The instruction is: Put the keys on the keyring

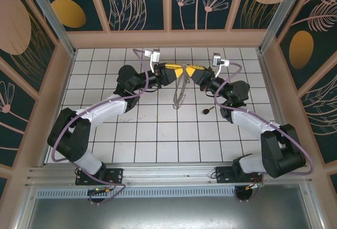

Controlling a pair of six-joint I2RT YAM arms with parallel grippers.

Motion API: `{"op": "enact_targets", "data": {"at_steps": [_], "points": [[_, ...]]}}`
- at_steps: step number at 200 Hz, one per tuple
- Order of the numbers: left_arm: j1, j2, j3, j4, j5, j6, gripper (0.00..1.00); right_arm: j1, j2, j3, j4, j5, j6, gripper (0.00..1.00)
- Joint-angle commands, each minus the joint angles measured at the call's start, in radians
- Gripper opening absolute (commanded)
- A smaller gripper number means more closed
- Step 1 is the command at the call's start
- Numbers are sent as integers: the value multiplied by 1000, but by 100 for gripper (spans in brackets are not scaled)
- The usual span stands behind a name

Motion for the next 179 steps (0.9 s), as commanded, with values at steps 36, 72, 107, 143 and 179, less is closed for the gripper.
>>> {"op": "enact_targets", "data": {"at_steps": [36,72,107,143,179], "points": [[-3,11,38,77,23,-24,30,14,12,43,78,6,15,0],[-8,16,42,79,30,-24,24,17,16,44,75,7,13,0],[-14,23,43,78,38,-24,22,18,16,46,70,11,12,0],[-16,23,37,80,38,-25,16,17,18,45,60,21,8,0],[-17,15,31,59,36,-11,0,17,18,50,43,24,3,0]]}}
